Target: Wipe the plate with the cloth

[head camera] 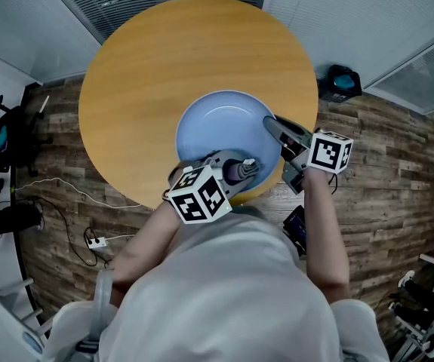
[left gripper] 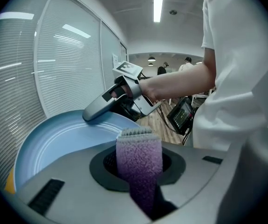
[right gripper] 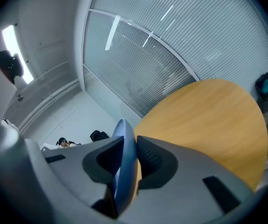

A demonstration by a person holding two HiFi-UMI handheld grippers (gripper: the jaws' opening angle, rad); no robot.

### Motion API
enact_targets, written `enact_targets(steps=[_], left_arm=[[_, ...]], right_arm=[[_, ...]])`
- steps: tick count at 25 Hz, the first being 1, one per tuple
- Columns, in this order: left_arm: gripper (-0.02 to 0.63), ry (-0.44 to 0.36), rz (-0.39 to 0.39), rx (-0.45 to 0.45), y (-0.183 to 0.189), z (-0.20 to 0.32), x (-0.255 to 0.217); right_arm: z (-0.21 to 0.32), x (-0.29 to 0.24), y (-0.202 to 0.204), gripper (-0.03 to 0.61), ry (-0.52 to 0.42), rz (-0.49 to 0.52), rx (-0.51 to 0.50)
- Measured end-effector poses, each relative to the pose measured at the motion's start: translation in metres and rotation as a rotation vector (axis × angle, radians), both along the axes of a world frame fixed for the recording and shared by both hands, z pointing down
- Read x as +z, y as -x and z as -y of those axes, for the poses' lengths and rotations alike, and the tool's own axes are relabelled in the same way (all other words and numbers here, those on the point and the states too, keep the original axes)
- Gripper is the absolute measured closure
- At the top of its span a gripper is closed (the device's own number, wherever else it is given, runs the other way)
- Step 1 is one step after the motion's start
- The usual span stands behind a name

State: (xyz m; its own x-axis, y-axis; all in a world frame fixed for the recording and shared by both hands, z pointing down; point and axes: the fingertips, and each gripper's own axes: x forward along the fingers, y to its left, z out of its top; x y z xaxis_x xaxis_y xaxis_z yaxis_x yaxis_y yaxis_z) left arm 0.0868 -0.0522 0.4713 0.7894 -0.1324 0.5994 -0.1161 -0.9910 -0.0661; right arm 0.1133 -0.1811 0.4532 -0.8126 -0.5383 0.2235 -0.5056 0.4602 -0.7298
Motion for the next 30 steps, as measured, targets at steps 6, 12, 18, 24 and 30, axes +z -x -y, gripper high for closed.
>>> enact_targets(steps=[6, 12, 18, 24, 30], left_arm=[[0.535, -0.023, -0.067, -0.046, 0.005, 0.012, -0.027], [0.535, -0.054, -0.156, -0.146, 0.015, 0.038, -0.058], [0.535, -0.073, -0.211, -0.307, 0.051, 0.069, -0.078], [0.535, -0.038, -0.292, -0.496, 0.097, 0.098, -0.082], [0.535, 0.055, -0.446, -0.657, 0.141, 0.120, -0.077]], right_arm=[[-0.006, 0.011, 0.006, 0.497, -0.012, -0.077, -0.035], [-0.011, 0.023, 0.013, 0.497, 0.002, -0.137, -0.071], [-0.014, 0.025, 0.013, 0.503, 0.015, -0.119, -0.070], [-0.017, 0.026, 0.010, 0.506, 0.015, -0.132, -0.071], [-0.012, 0.027, 0.005, 0.512, 0.021, -0.128, -0.040]])
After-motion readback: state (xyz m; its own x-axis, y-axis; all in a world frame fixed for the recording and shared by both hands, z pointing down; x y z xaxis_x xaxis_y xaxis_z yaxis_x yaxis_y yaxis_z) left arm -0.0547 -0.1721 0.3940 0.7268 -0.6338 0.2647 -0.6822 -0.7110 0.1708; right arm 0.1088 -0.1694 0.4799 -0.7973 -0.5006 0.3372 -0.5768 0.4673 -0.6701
